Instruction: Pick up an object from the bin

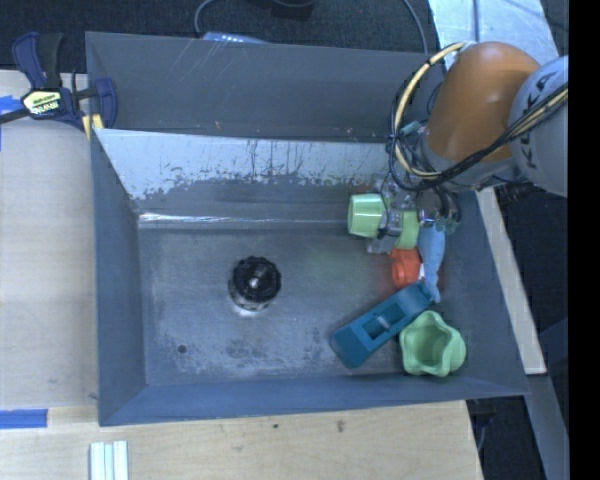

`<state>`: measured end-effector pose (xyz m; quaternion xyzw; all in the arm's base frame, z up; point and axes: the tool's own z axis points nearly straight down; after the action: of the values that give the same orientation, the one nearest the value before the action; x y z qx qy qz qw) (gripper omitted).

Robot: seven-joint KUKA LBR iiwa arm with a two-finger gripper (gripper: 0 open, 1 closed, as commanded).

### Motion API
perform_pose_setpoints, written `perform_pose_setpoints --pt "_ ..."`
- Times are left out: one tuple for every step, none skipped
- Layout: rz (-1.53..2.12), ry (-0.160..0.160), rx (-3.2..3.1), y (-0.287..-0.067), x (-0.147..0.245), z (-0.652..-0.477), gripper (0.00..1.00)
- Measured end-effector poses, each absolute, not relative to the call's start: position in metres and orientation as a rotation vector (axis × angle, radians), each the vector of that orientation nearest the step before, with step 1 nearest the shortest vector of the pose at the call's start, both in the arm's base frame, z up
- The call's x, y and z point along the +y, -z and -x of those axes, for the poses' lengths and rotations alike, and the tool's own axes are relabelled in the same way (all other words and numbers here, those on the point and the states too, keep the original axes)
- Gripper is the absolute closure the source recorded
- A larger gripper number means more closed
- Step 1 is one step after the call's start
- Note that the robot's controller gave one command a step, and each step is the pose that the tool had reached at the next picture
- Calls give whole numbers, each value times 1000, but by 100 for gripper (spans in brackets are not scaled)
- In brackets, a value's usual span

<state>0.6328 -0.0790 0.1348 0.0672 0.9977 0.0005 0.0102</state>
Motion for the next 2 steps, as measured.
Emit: perform_pose_setpoints --pt "-208 -4 3109 -117 -78 -636 100" --pt "-209 -1 3106 -173 -79 -635 100"
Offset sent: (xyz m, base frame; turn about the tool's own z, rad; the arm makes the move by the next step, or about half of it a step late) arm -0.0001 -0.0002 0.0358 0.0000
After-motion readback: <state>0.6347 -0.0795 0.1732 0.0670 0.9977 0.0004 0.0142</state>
